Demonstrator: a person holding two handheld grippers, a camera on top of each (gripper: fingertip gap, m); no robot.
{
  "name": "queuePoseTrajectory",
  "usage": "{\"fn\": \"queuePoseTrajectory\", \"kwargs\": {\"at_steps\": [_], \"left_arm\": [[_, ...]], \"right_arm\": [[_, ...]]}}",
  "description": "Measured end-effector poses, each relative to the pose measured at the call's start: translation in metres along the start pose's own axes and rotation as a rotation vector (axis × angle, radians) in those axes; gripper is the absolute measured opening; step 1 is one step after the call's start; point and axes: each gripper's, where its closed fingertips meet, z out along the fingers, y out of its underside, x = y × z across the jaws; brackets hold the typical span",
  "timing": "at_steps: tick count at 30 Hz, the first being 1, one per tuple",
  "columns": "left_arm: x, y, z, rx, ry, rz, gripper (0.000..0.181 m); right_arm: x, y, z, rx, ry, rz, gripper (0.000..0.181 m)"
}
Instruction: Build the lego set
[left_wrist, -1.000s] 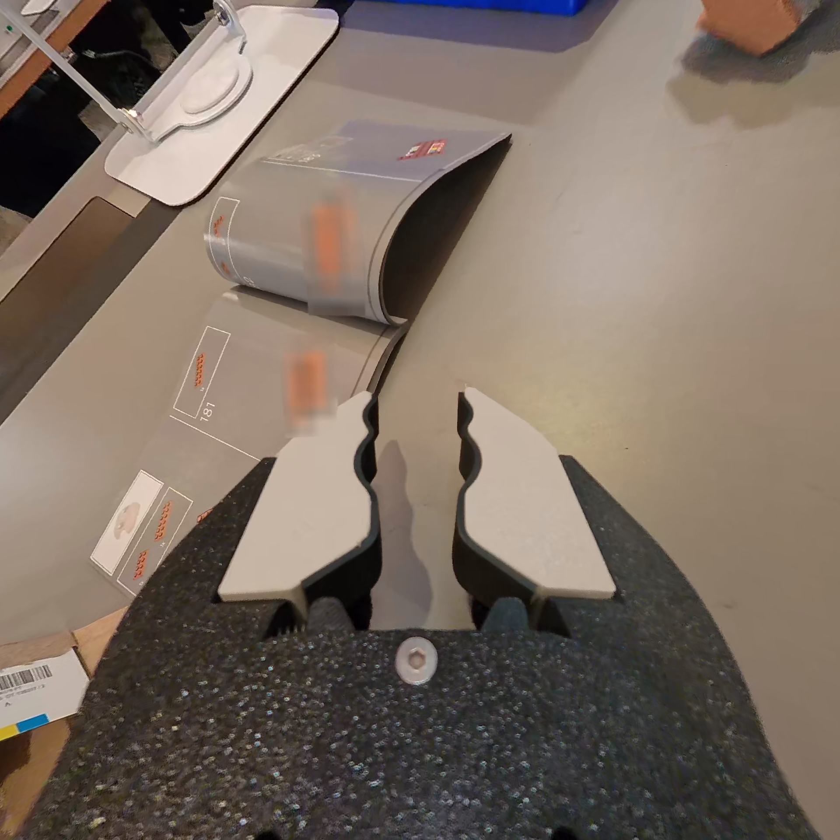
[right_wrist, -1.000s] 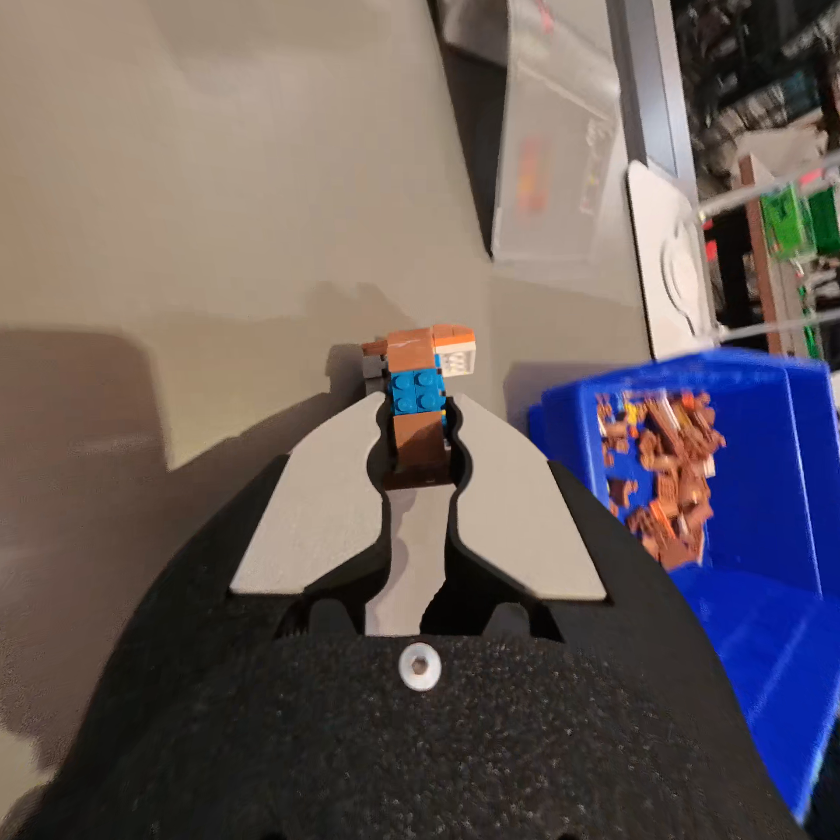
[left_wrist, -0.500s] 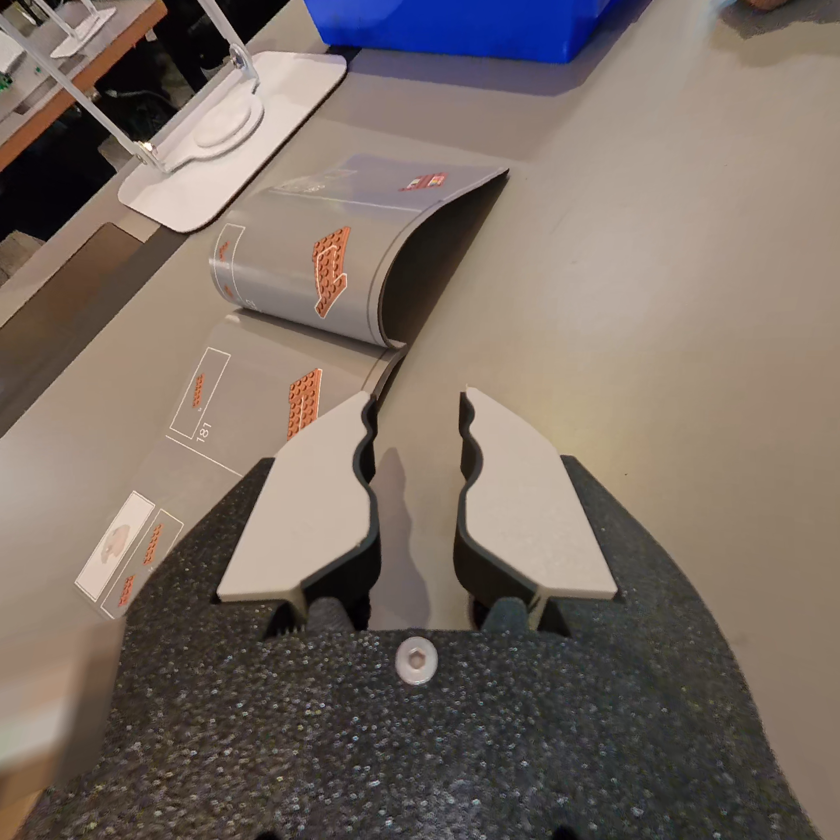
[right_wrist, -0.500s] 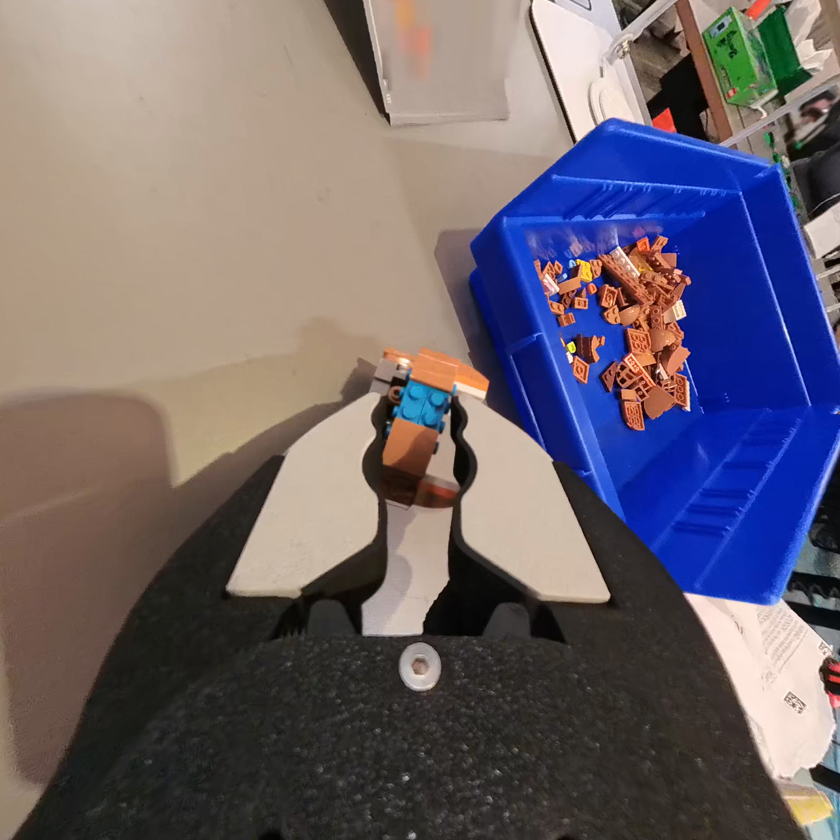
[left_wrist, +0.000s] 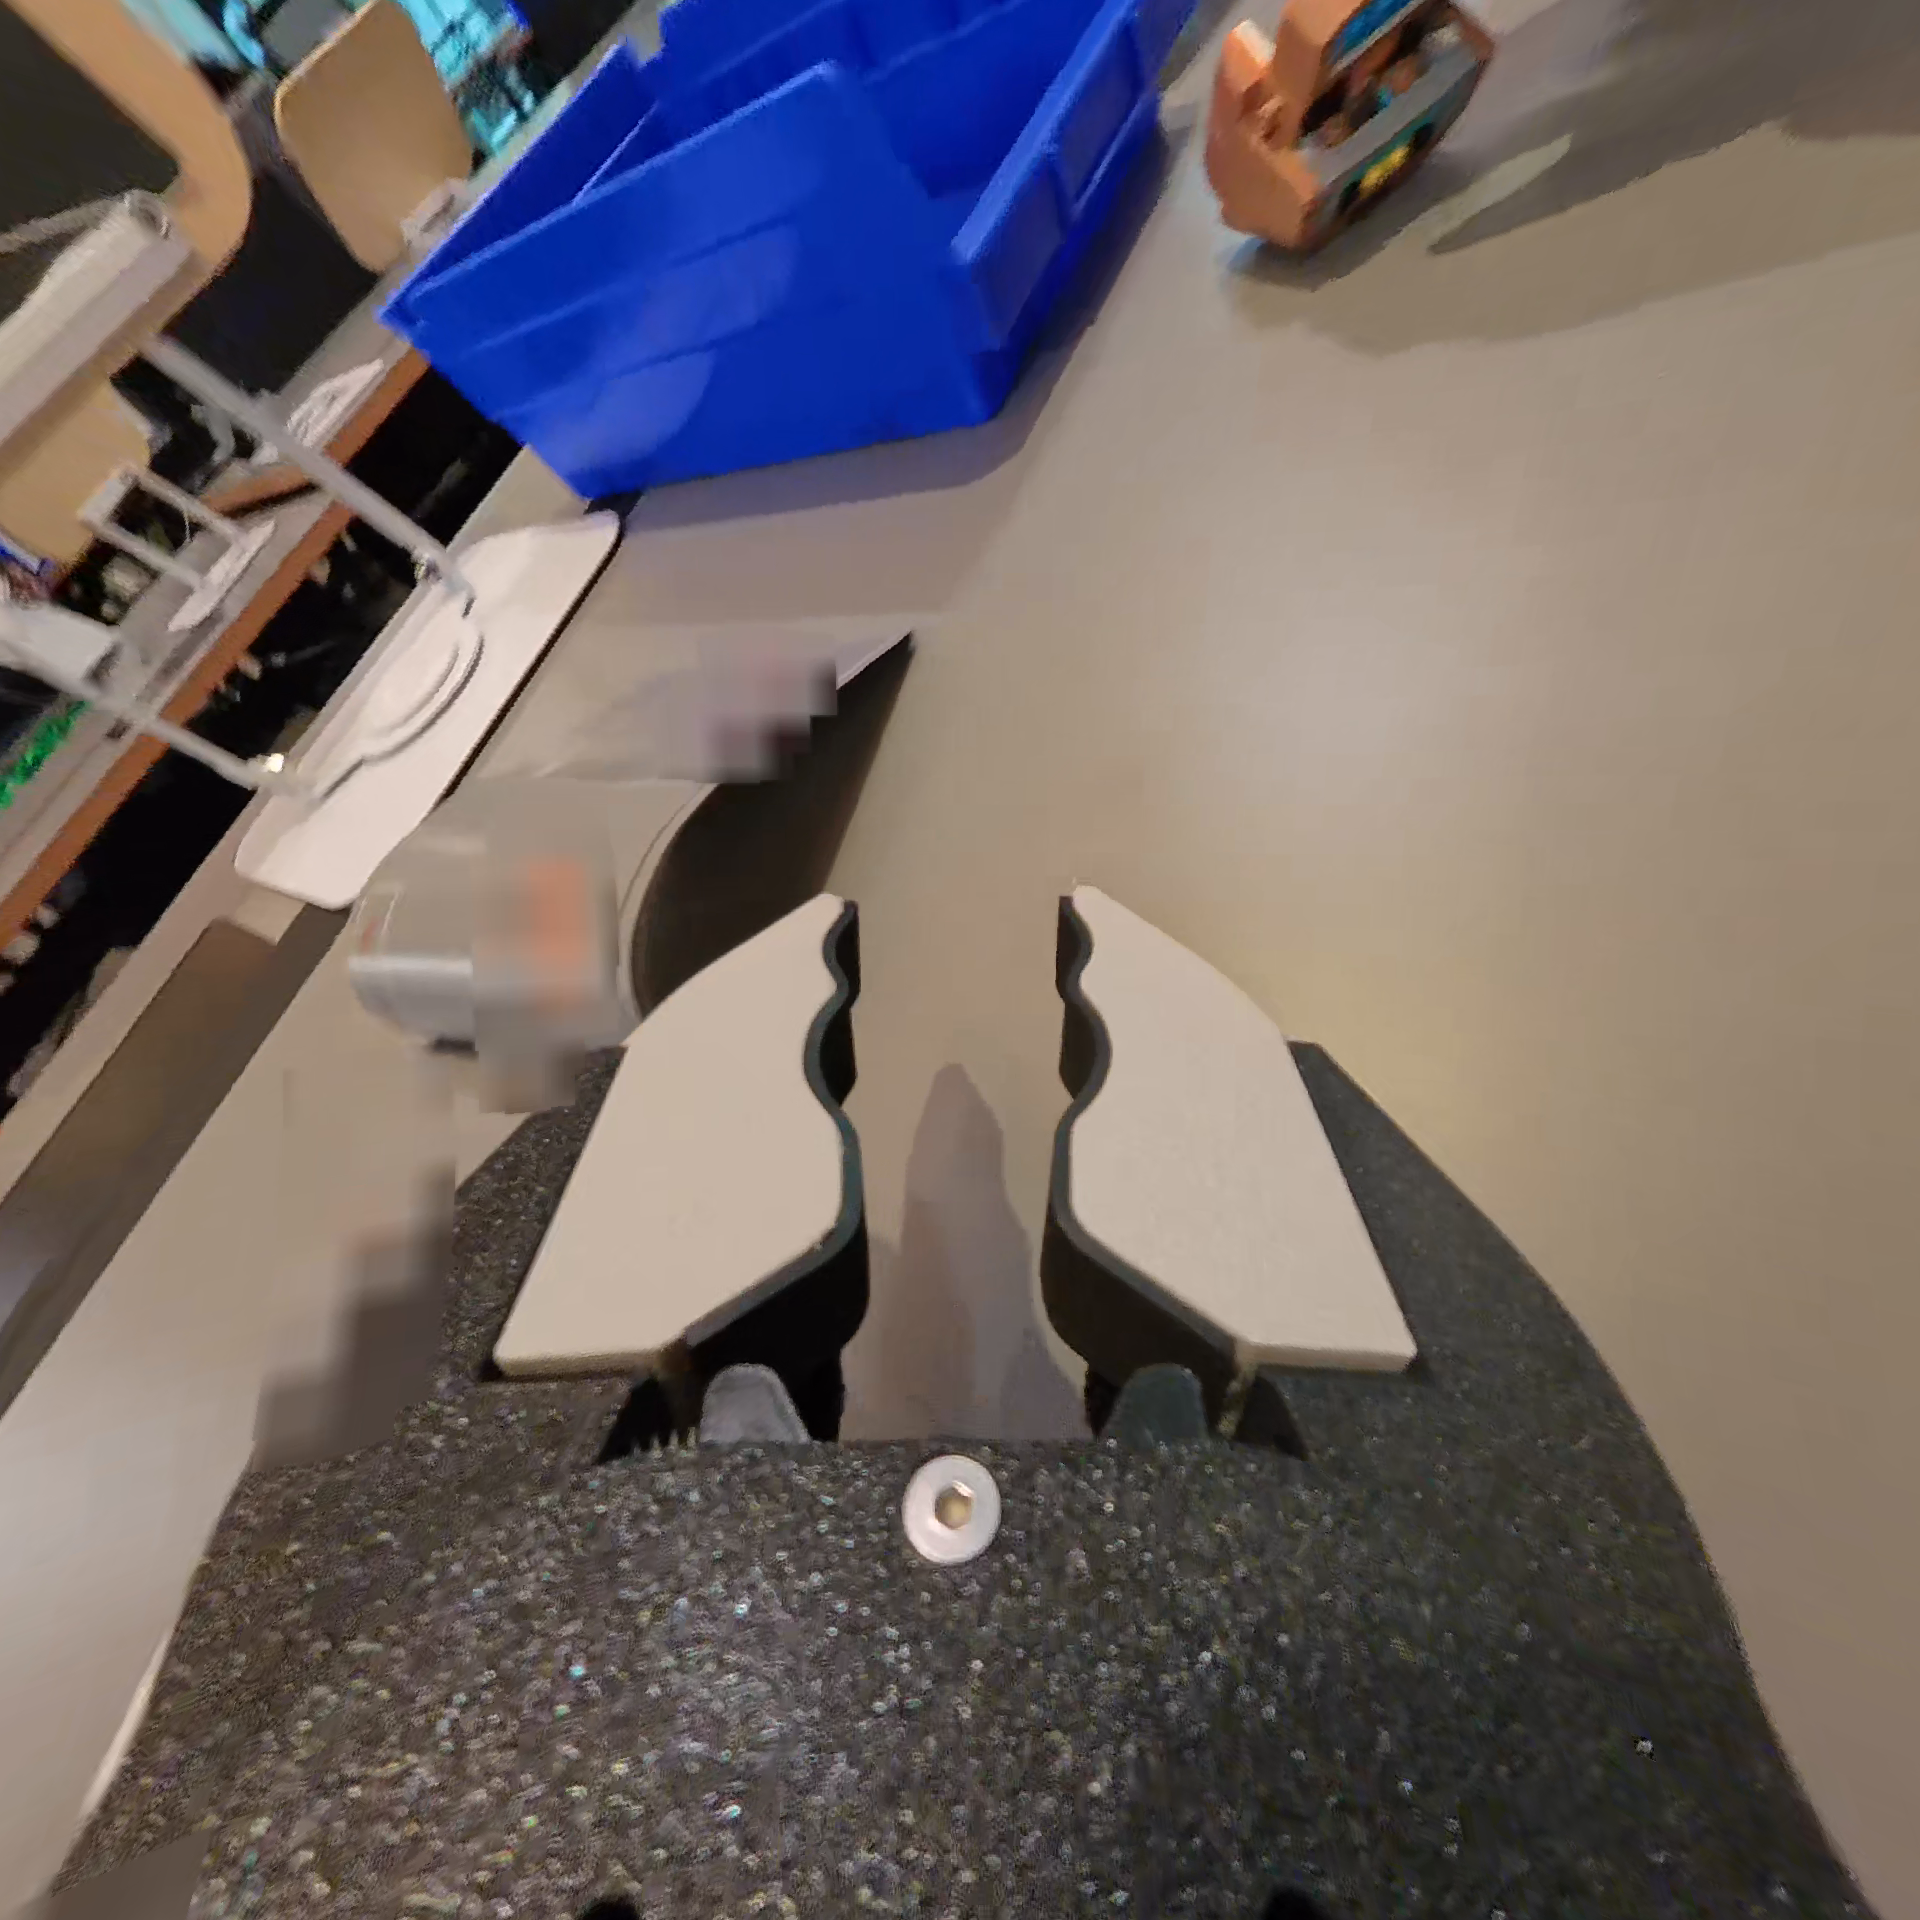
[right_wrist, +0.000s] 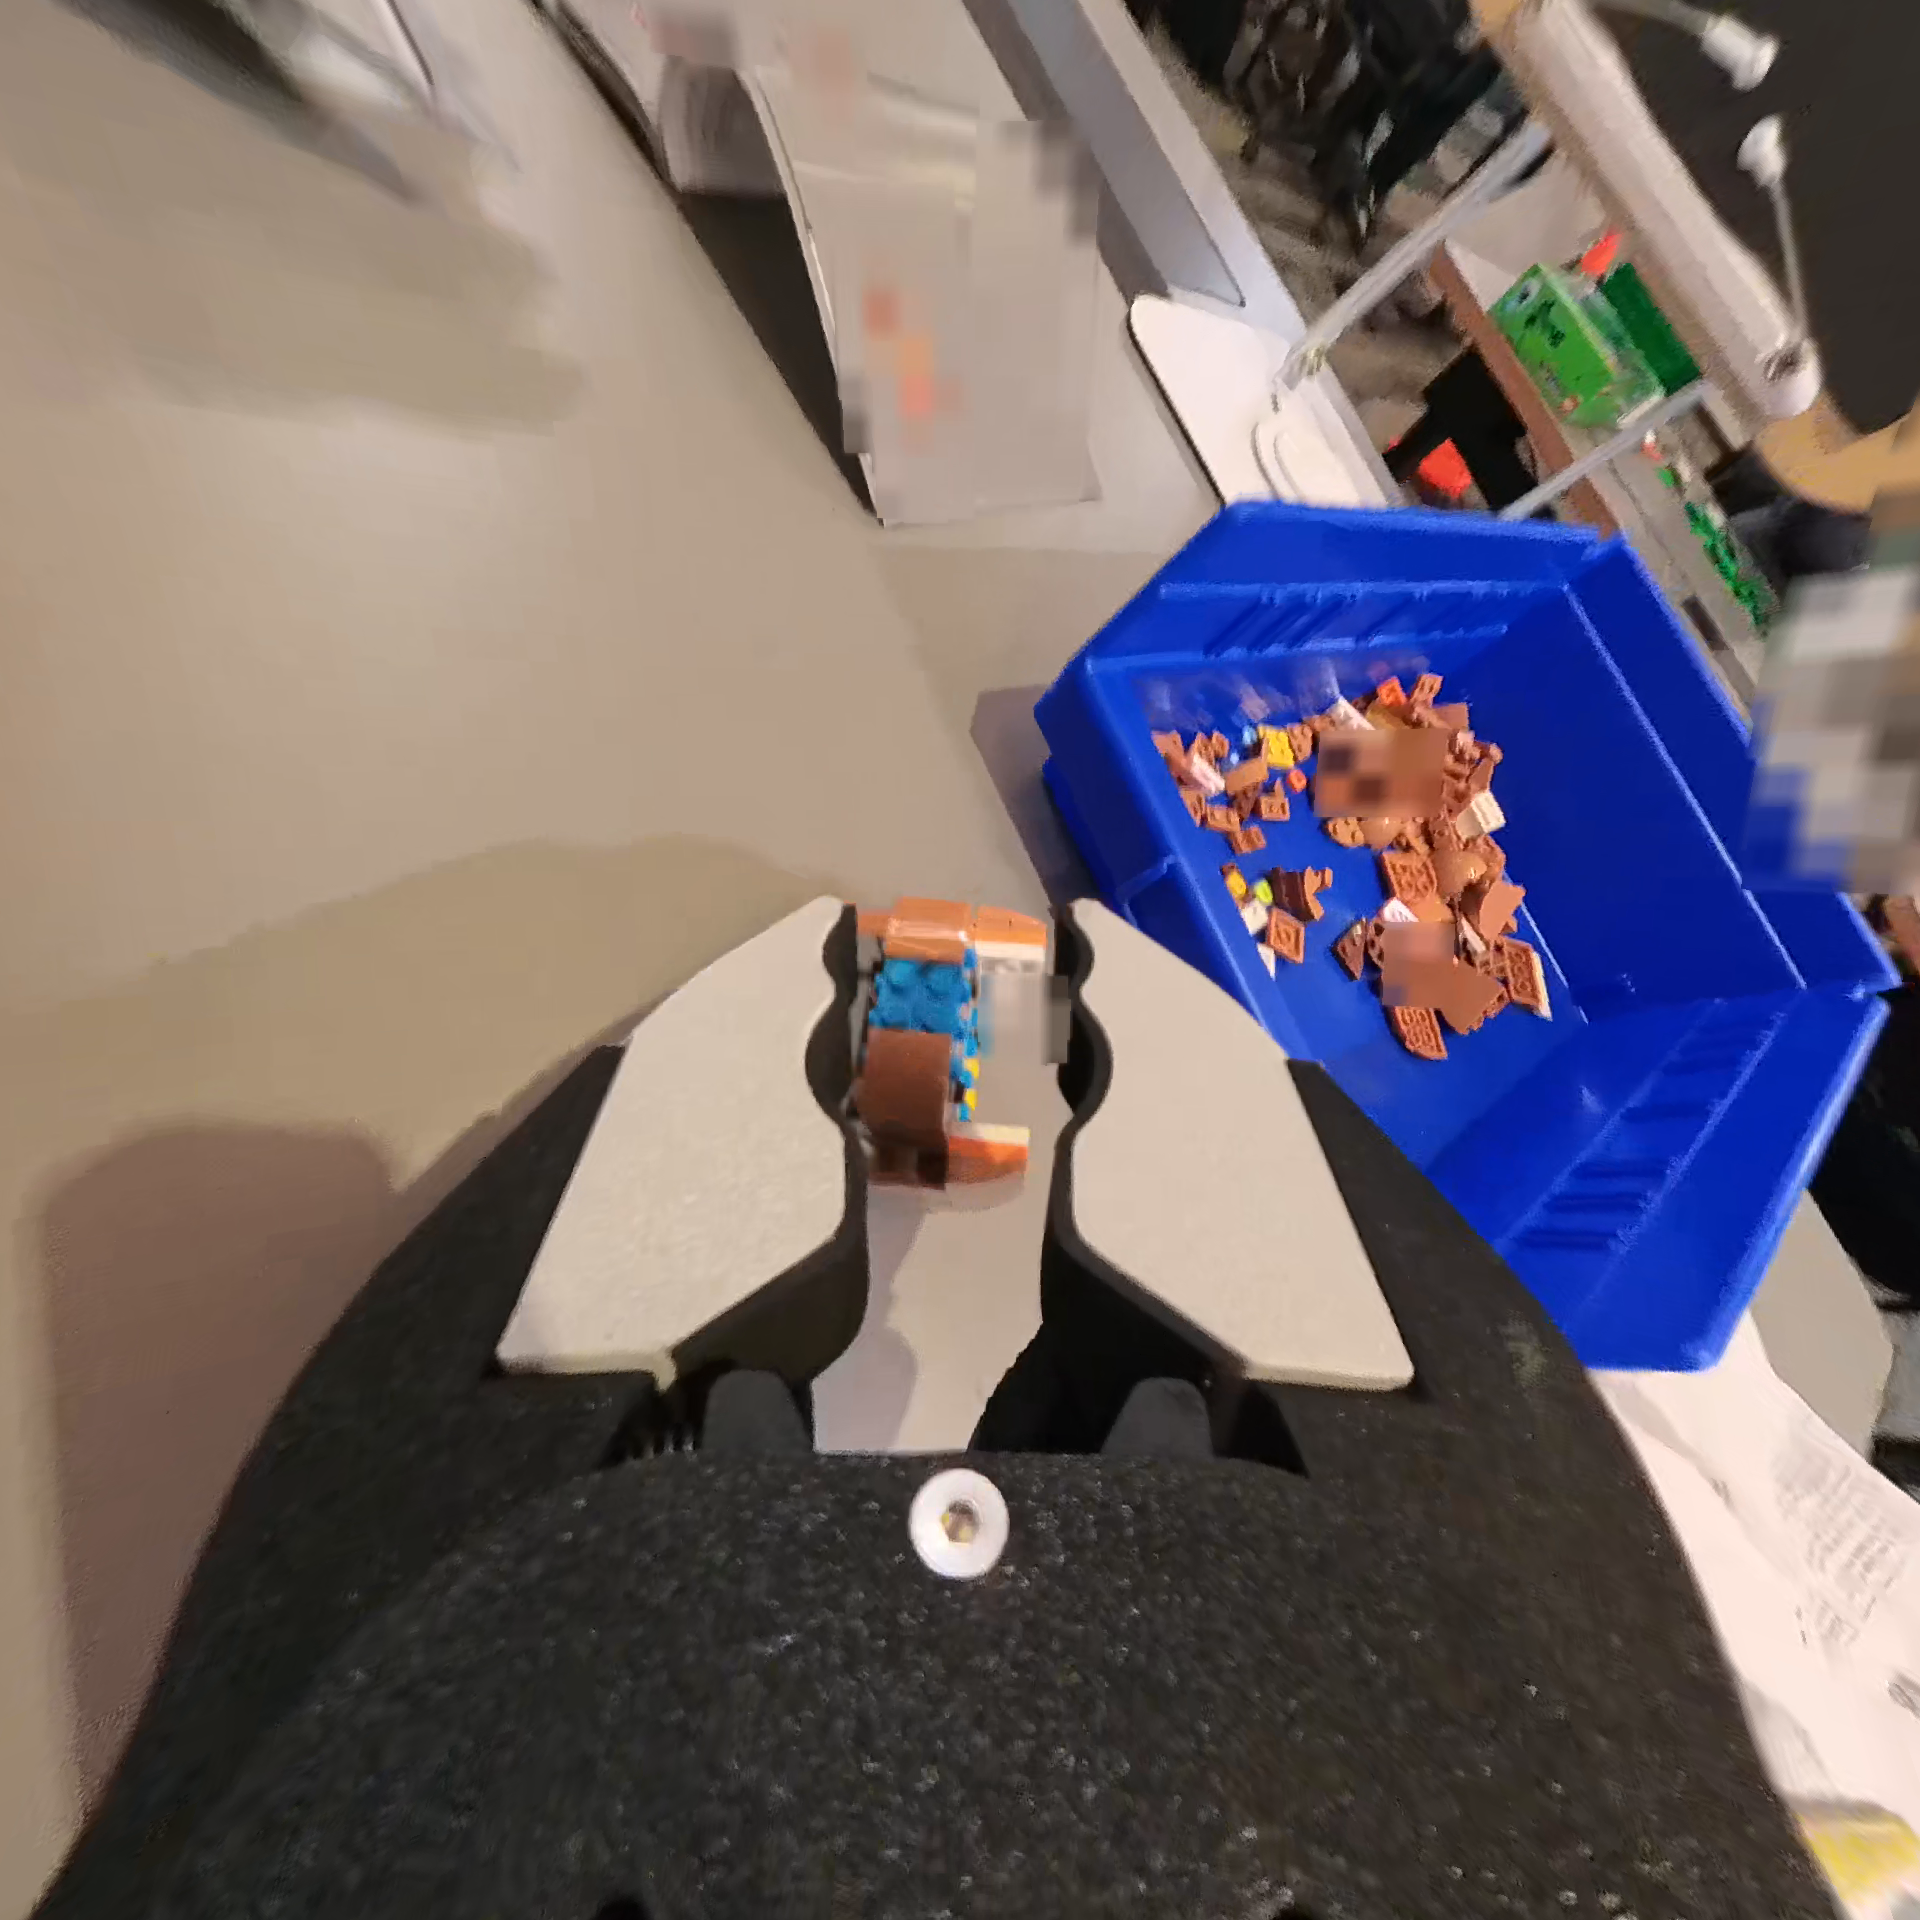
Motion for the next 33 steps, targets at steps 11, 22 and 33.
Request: {"fn": "queuePoseTrajectory", "kwargs": {"at_steps": [11,22,33], "left_arm": [[0.037,-0.073,0.025,0.319,0.010,0.092,0.012],[-0.006,-0.114,0.061,0.399,0.088,-0.039,0.013],[0.011,-0.106,0.053,0.512,0.121,-0.060,0.012]], "right_arm": [[-0.069,-0.101,0.032,0.354,-0.203,0.162,0.035],[-0.072,-0.113,0.075,0.384,-0.144,0.371,0.026],[-0.064,-0.098,0.081,0.367,-0.183,0.485,0.023]]}}
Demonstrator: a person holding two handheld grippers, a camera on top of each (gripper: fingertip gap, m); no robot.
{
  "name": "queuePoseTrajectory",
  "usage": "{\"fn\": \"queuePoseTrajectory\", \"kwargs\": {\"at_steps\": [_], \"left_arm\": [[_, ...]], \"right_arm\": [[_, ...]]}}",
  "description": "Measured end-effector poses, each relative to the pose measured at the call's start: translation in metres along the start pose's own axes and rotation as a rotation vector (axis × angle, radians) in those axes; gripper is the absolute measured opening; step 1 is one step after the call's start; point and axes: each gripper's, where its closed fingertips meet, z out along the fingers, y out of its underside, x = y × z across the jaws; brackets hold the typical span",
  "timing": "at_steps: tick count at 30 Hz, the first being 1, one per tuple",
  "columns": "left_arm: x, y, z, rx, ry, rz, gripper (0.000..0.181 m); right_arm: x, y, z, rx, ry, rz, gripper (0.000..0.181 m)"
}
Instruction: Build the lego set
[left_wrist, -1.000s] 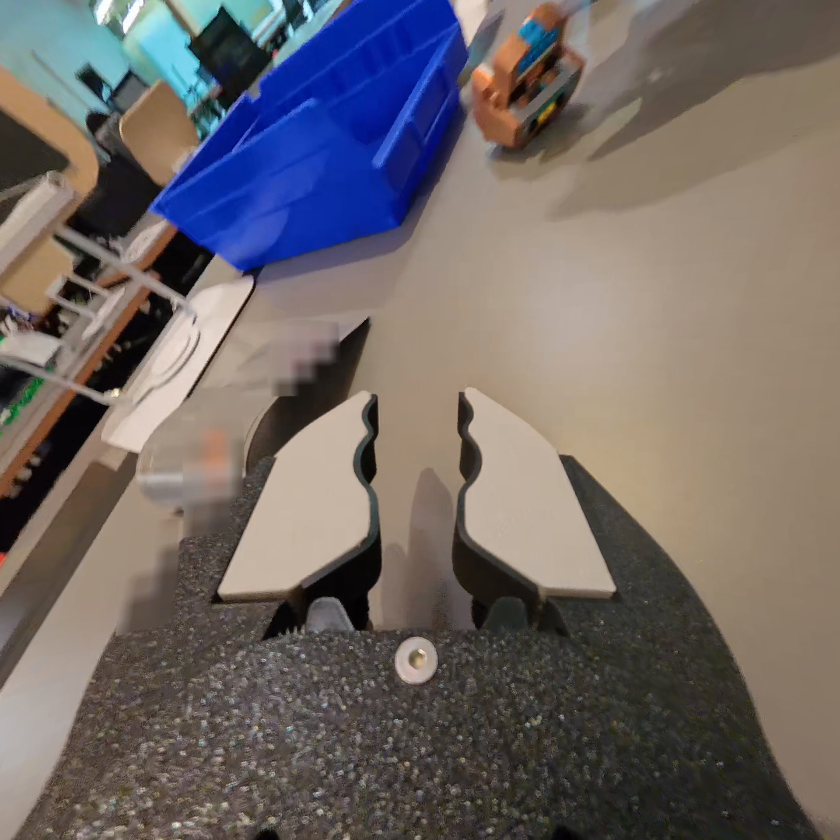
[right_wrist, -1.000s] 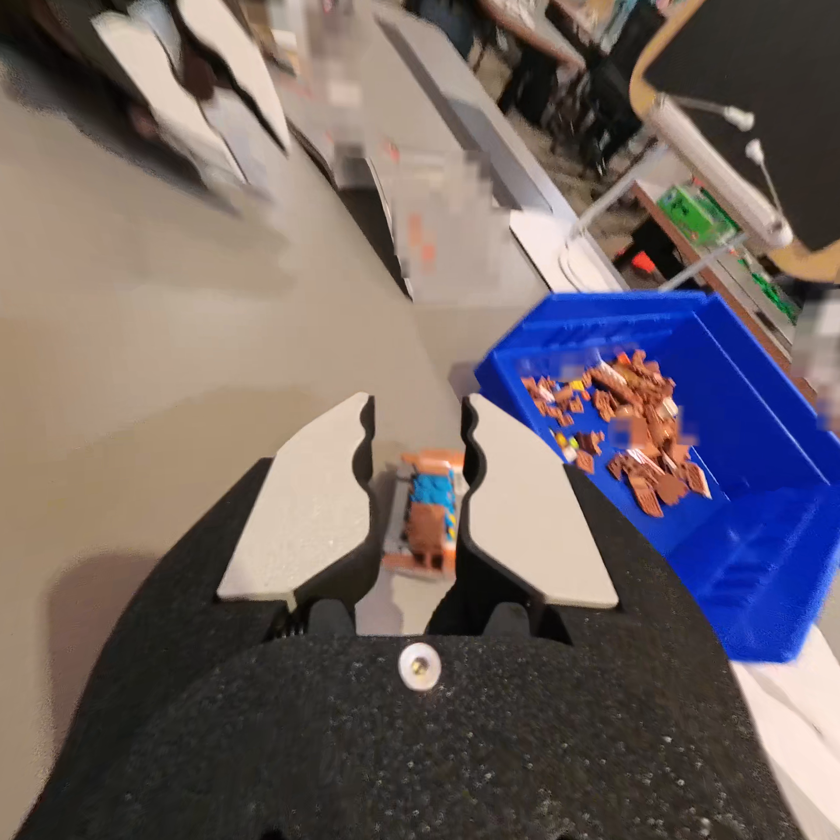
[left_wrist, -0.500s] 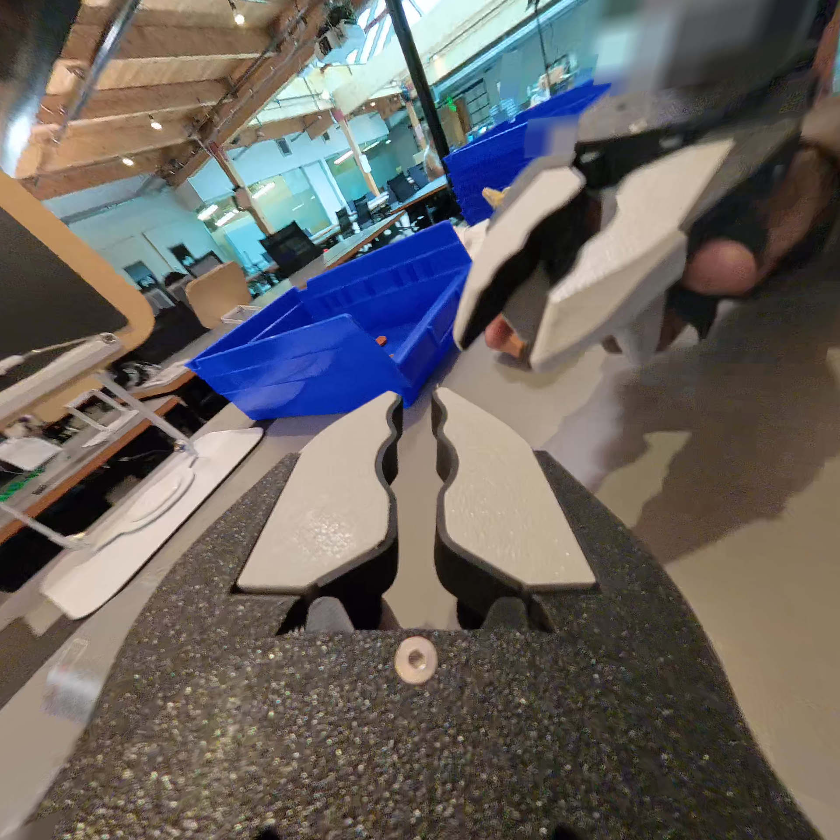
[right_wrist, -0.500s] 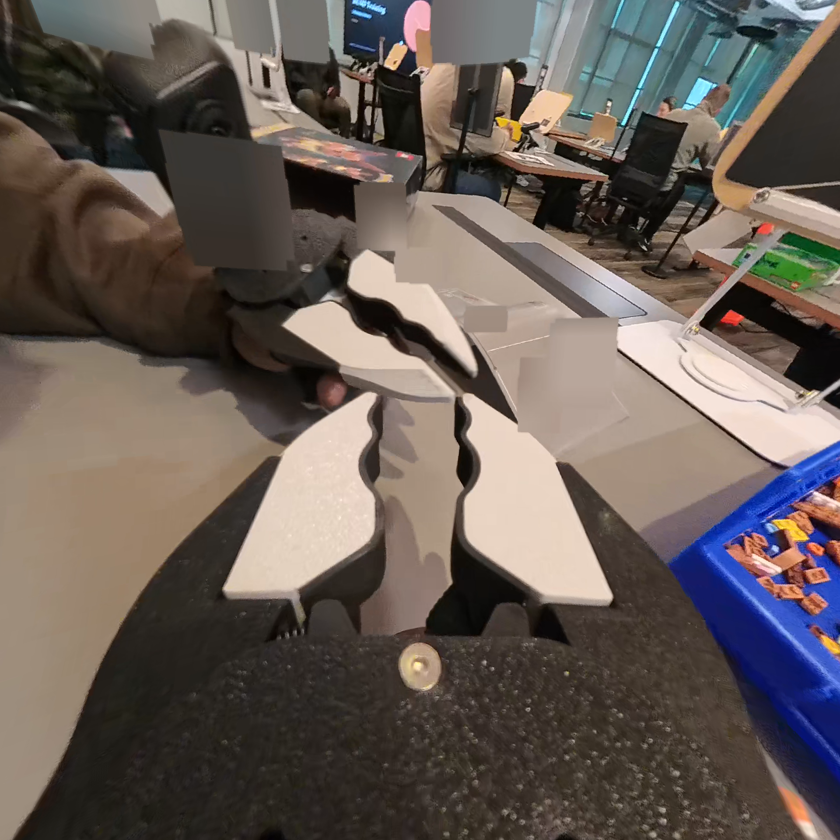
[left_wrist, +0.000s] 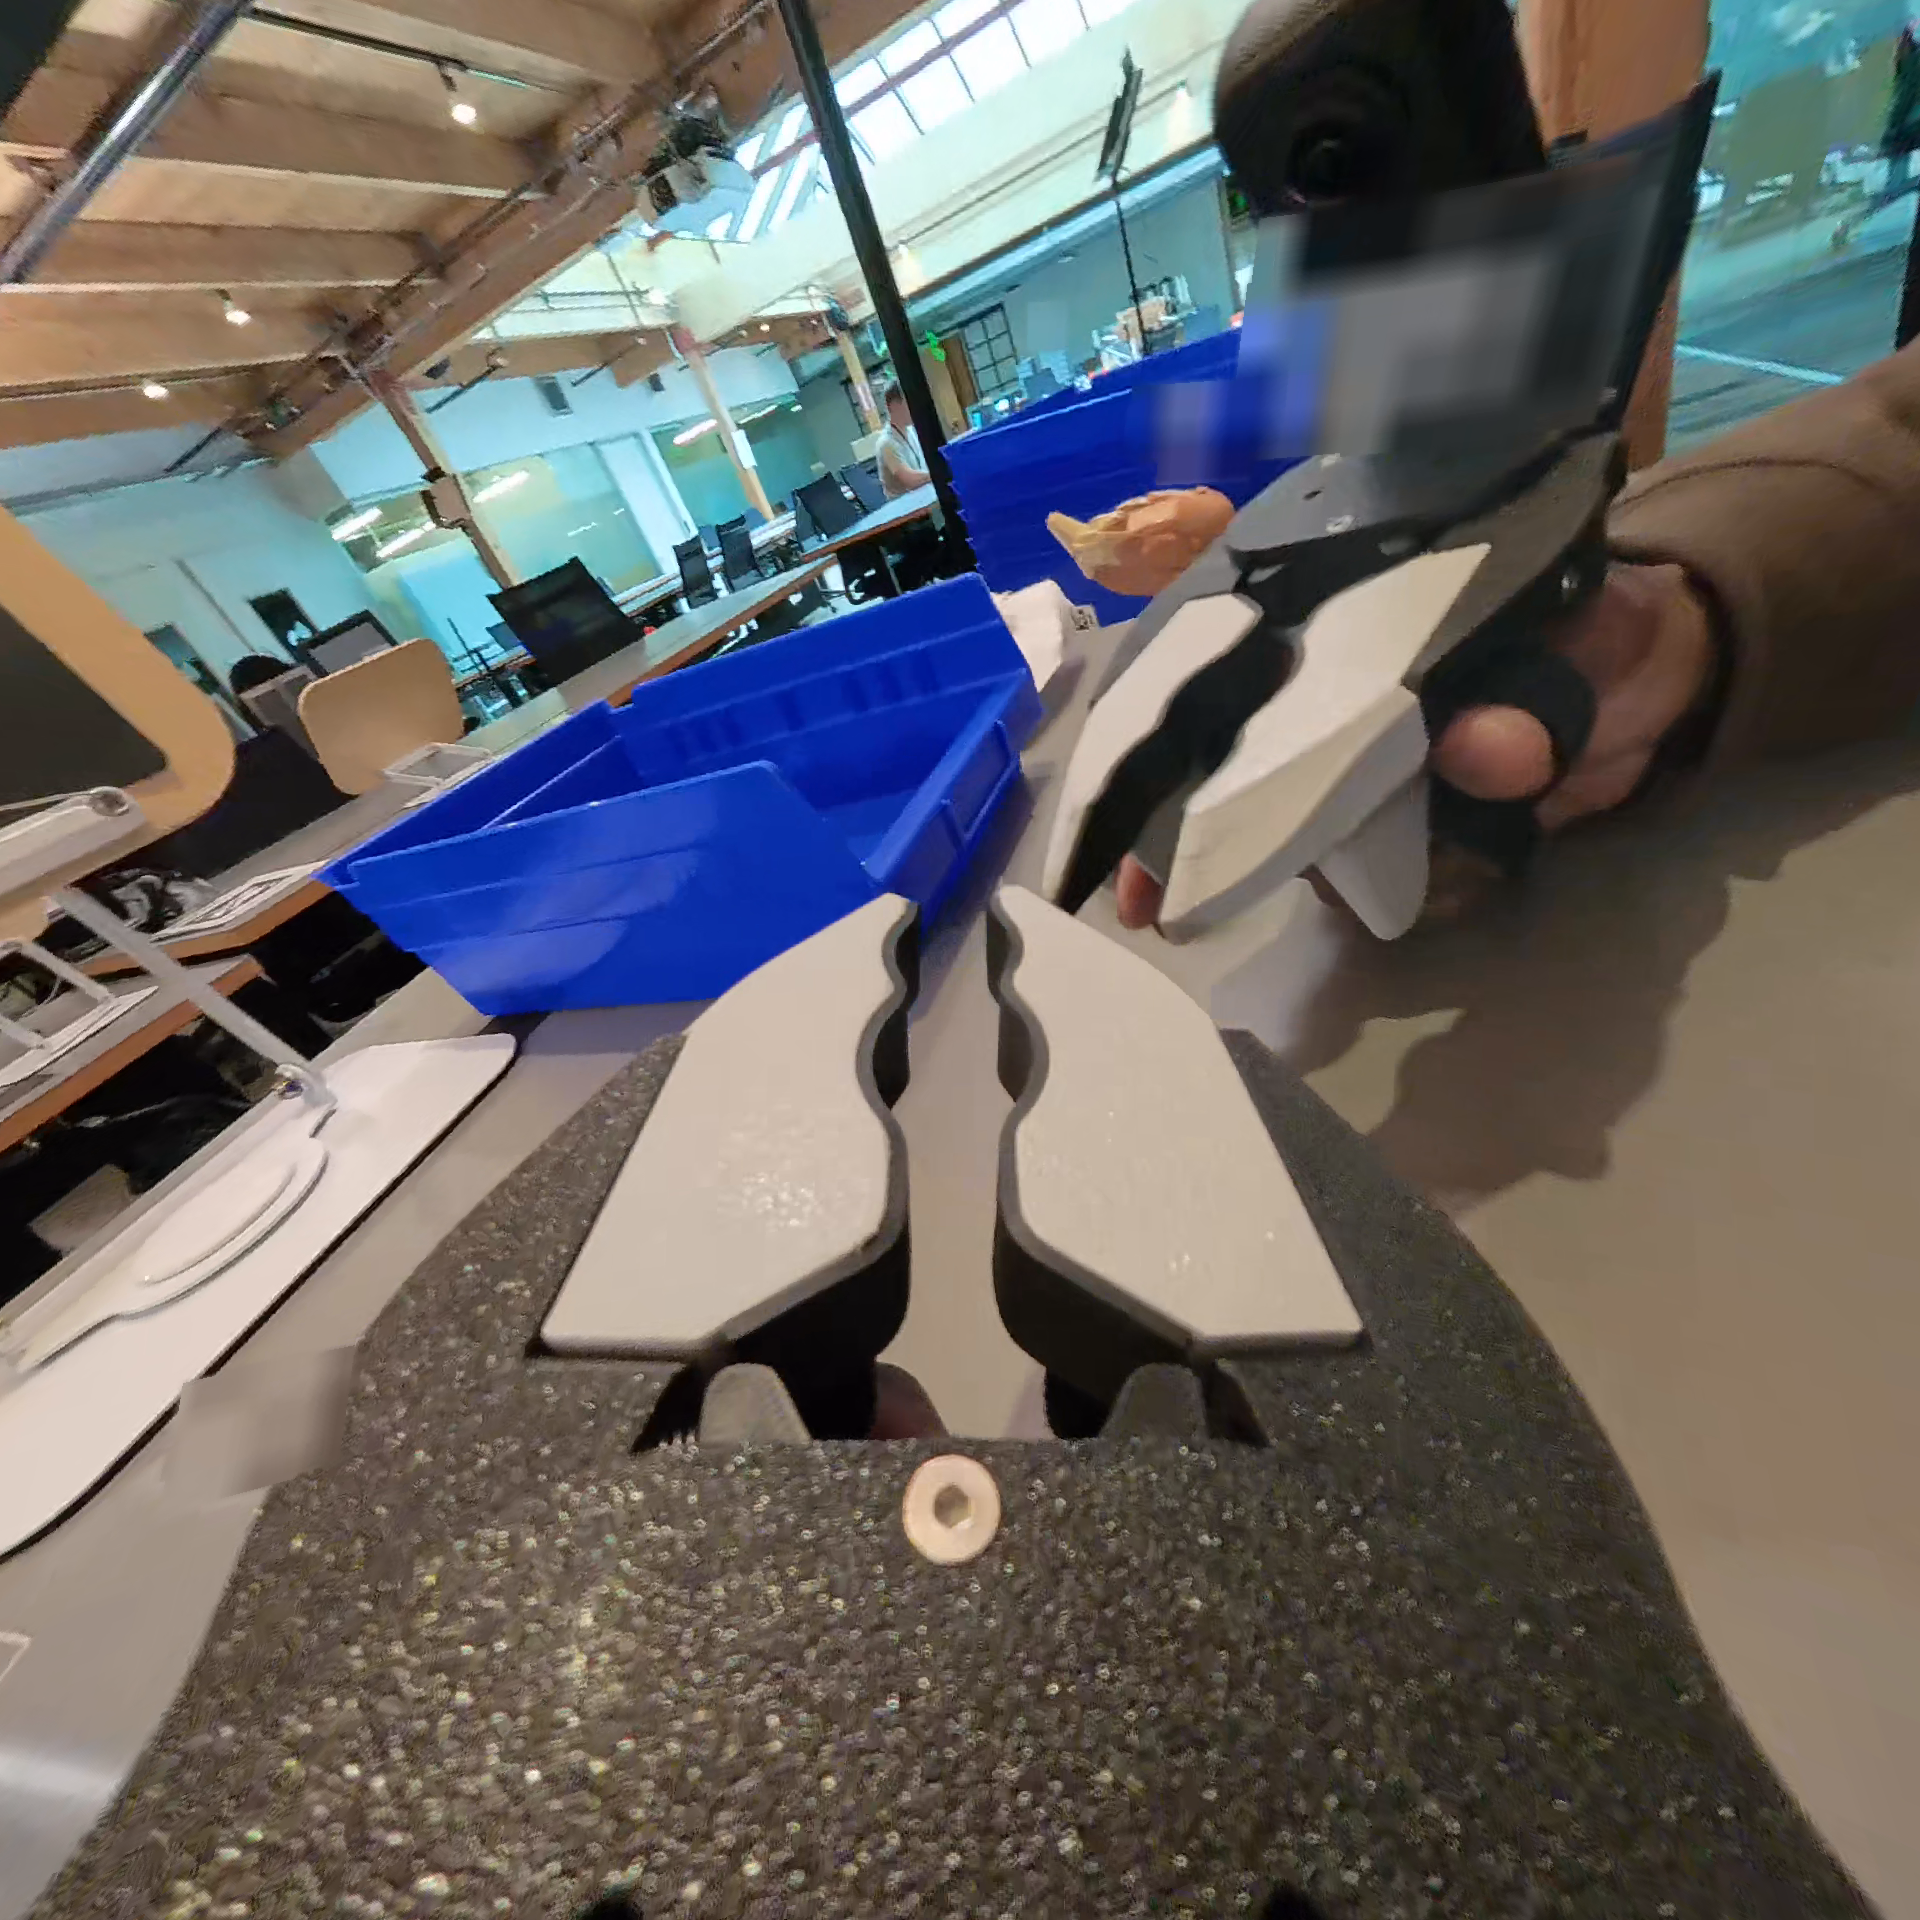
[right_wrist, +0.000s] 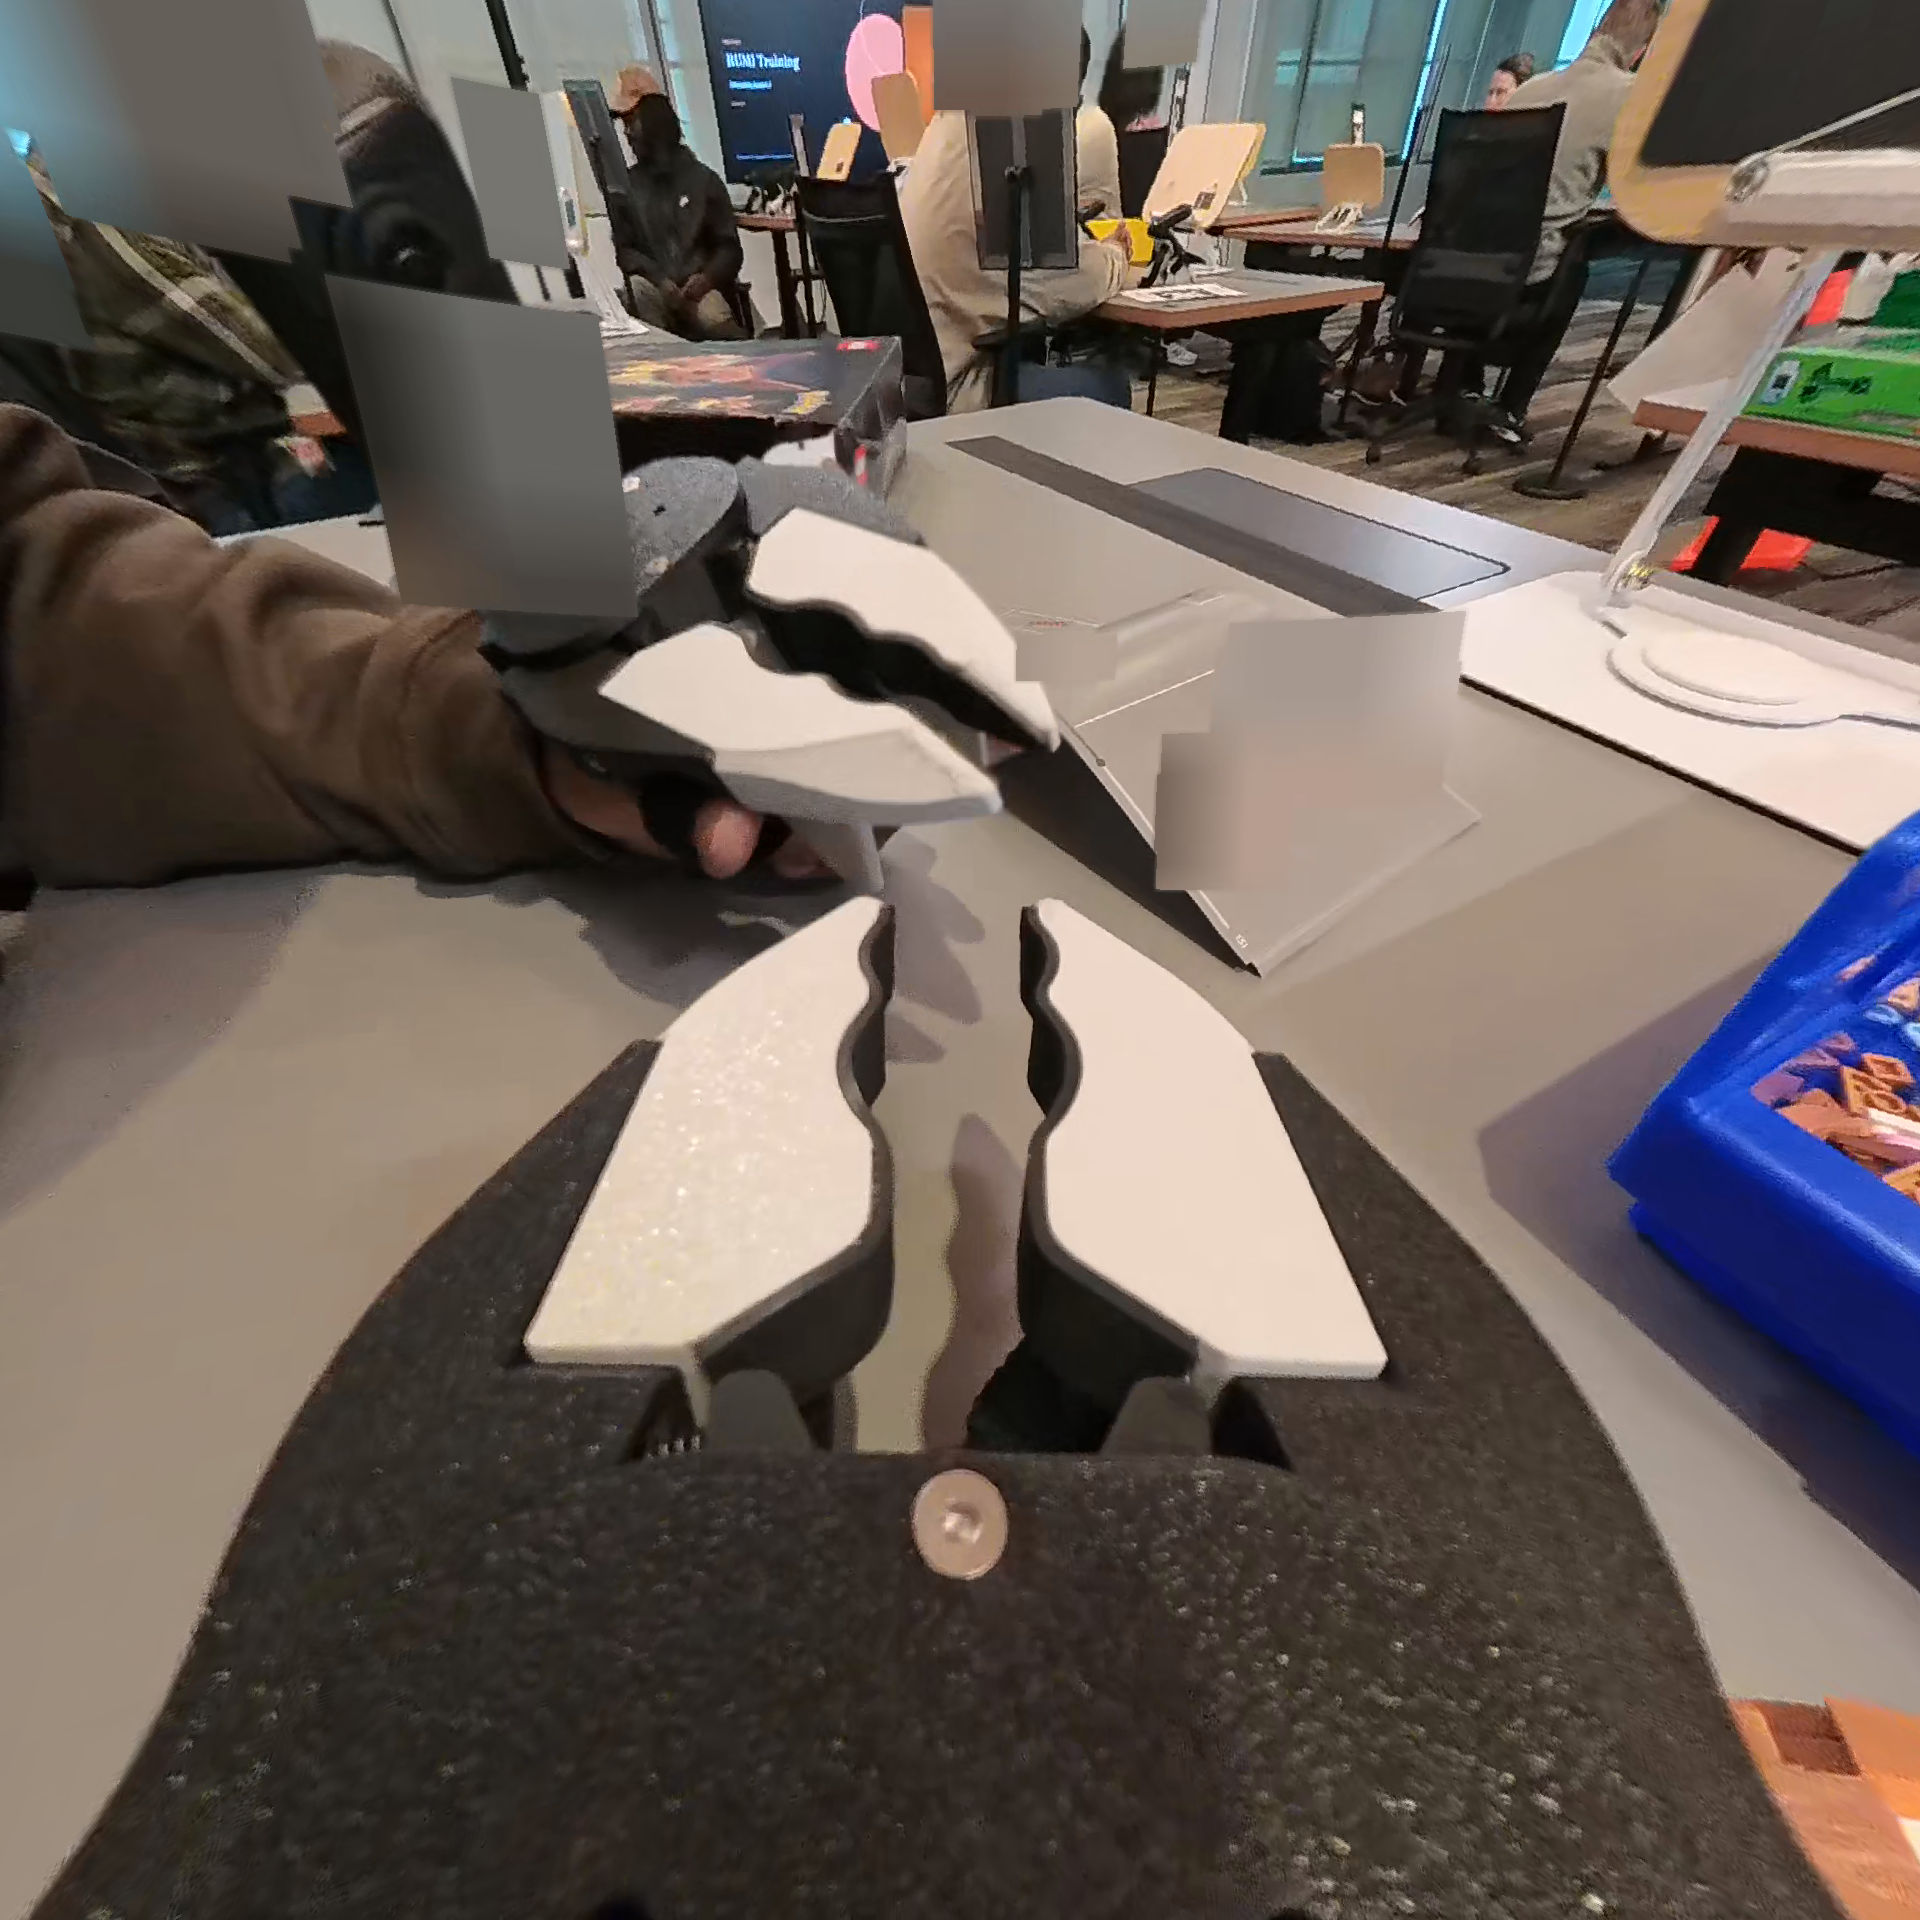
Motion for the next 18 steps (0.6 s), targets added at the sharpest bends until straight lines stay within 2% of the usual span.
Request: {"fn": "queuePoseTrajectory", "kwargs": {"at_steps": [8,13,16,18], "left_arm": [[0.003,0.001,0.001,-0.003,0.021,0.008,0.011],[0.004,0.002,0.000,-0.015,0.033,0.008,0.000],[0.007,0.003,0.000,-0.024,0.047,0.011,0.000],[0.008,0.004,0.000,-0.027,0.052,0.015,0.000]], "right_arm": [[-0.003,0.000,0.000,-0.005,-0.008,-0.011,0.020],[-0.002,-0.001,-0.003,0.006,0.009,-0.025,0.012],[-0.002,0.000,-0.012,-0.008,0.049,-0.010,0.002],[-0.014,-0.008,-0.027,-0.006,0.009,0.008,0.000]]}}
